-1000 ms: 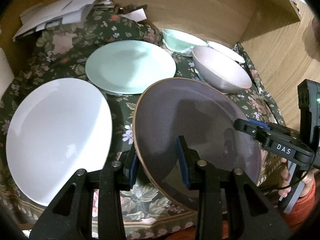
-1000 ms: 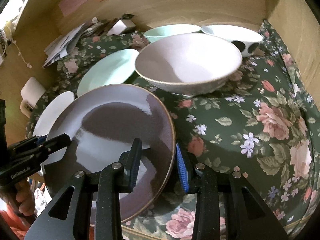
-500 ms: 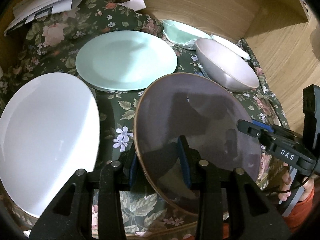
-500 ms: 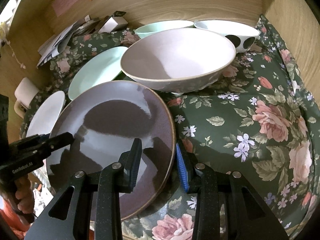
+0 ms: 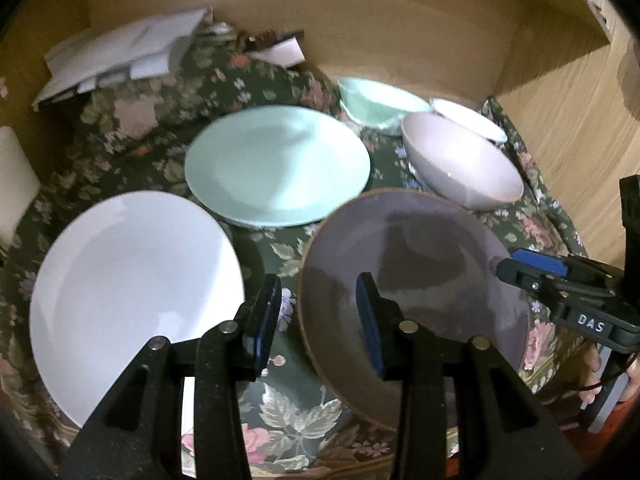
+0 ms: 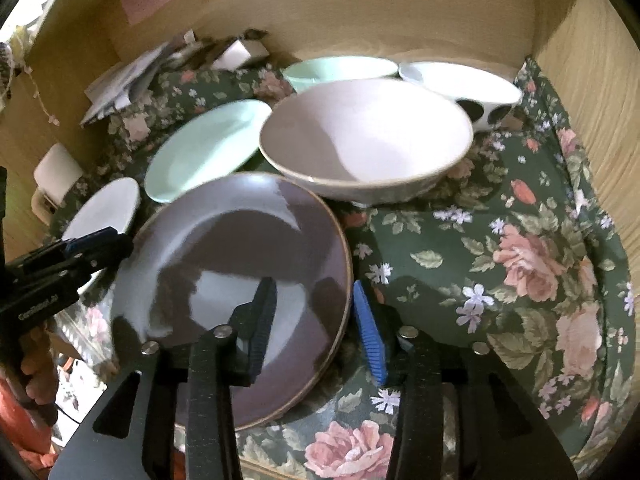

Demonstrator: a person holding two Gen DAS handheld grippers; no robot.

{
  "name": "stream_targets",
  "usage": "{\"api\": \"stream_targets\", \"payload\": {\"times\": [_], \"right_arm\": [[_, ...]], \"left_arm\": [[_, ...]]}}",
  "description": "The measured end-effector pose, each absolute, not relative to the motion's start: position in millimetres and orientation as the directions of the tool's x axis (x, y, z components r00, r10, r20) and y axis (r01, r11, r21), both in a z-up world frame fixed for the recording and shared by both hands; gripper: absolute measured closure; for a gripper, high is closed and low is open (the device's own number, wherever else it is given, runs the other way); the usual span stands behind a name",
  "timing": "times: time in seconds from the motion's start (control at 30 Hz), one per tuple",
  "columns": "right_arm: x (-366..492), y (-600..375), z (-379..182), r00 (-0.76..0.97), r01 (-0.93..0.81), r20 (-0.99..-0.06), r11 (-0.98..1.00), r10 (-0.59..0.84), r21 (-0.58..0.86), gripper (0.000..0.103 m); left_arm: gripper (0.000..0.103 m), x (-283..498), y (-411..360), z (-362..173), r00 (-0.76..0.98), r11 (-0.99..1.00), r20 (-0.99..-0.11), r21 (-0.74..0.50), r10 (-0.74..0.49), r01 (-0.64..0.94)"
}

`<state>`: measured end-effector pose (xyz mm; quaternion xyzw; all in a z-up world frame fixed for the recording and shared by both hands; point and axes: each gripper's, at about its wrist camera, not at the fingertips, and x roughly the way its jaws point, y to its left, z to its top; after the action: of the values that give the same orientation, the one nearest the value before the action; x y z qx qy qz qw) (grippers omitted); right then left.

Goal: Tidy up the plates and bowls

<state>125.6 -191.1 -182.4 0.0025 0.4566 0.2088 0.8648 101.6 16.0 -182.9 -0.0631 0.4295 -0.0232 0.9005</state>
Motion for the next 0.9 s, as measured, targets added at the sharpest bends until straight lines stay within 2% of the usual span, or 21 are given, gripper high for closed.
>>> {"api": "stream_targets", "payload": {"times": [0.13, 0.3, 0.37, 0.5, 0.57, 0.9], "right_arm": [[116.4, -189.5, -164.3, 0.534, -0.376, -0.753, 0.906, 0.384, 0.196, 0.048], [106.1, -177.4, -145.0, 0.566, -0.416, -0.713, 0.89, 0.415, 0.187, 0.035], [103.5, -168.7, -140.2, 0.563, -0.442, -0.703, 0.877, 0.434, 0.188, 0.03], [100.0, -149.8, -135.8, 0.548, -0.495, -0.691, 0.849, 0.471, 0.185, 0.027], [98.5, -138.9, -135.9, 0.533, -0.523, -0.692, 0.832, 0.488, 0.184, 0.027], [93.9, -78.4, -144.4, 0.429, -0.638, -0.7, 0.74, 0.571, 0.213, 0.027]], "left_arm": [[0.061, 92.3, 22.9, -168.4, 0.666, 0.992, -0.742, -0.127, -0.076, -0.029], [0.045, 76.5, 33.3, -150.4, 0.716, 0.992, -0.697, -0.116, -0.042, -0.055], [0.034, 69.2, 37.5, -143.5, 0.736, 0.993, -0.676, -0.104, -0.024, -0.063], [0.022, 52.8, 49.4, -132.2, 0.769, 0.993, -0.639, -0.076, 0.024, -0.094], [0.019, 45.5, 57.7, -128.7, 0.775, 0.991, -0.63, -0.077, 0.037, -0.11], [0.018, 23.0, 108.4, -134.1, 0.75, 0.963, -0.648, -0.095, 0.132, -0.251]]}}
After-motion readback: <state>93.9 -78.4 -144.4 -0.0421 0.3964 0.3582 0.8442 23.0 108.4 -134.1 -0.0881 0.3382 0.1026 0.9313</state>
